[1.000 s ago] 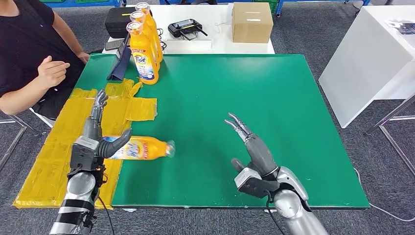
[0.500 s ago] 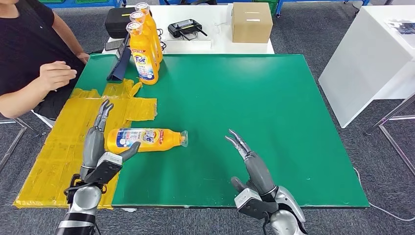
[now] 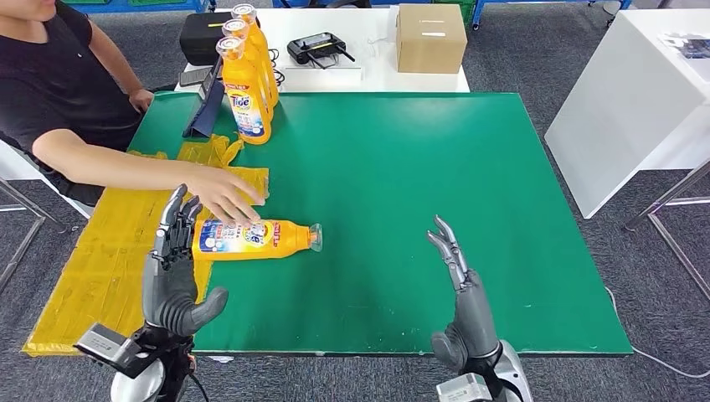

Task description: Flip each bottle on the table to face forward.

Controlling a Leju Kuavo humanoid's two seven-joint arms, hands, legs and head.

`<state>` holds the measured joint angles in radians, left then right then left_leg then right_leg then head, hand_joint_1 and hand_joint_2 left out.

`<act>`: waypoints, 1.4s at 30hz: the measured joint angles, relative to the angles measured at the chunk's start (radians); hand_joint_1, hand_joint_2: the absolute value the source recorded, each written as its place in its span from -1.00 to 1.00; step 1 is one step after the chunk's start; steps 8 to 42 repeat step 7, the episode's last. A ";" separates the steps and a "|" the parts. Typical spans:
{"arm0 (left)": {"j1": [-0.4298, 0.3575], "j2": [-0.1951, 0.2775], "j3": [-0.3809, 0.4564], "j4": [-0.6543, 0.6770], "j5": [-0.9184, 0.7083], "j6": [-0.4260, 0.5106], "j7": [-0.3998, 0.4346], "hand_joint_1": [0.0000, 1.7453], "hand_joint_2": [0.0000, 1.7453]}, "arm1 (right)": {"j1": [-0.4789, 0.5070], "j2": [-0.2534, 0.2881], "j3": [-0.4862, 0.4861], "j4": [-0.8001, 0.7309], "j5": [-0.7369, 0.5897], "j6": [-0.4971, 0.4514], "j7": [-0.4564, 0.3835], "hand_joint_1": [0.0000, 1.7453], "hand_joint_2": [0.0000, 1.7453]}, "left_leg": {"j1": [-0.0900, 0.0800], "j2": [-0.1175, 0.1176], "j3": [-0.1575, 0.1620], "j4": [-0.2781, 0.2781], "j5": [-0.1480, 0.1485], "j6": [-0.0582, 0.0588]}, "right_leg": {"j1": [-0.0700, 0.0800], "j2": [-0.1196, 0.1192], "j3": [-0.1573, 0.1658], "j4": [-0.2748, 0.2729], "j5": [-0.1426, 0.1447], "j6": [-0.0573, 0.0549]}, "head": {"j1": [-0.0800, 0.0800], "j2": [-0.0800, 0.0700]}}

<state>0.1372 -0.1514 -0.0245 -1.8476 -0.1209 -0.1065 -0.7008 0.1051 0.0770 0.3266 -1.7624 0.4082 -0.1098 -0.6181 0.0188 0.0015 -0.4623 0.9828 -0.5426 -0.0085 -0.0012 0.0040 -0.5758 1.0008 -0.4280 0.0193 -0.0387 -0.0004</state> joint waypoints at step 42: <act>0.028 -0.016 -0.023 -0.076 0.046 0.003 0.000 -1.00 -1.00 | 0.035 0.015 -0.015 -0.052 0.041 -0.040 -0.028 -1.00 -1.00 | 0.001 0.000 0.001 0.000 0.000 0.000 | 0.001 0.000 0.001 0.000 0.000 0.000 | 0.000 0.000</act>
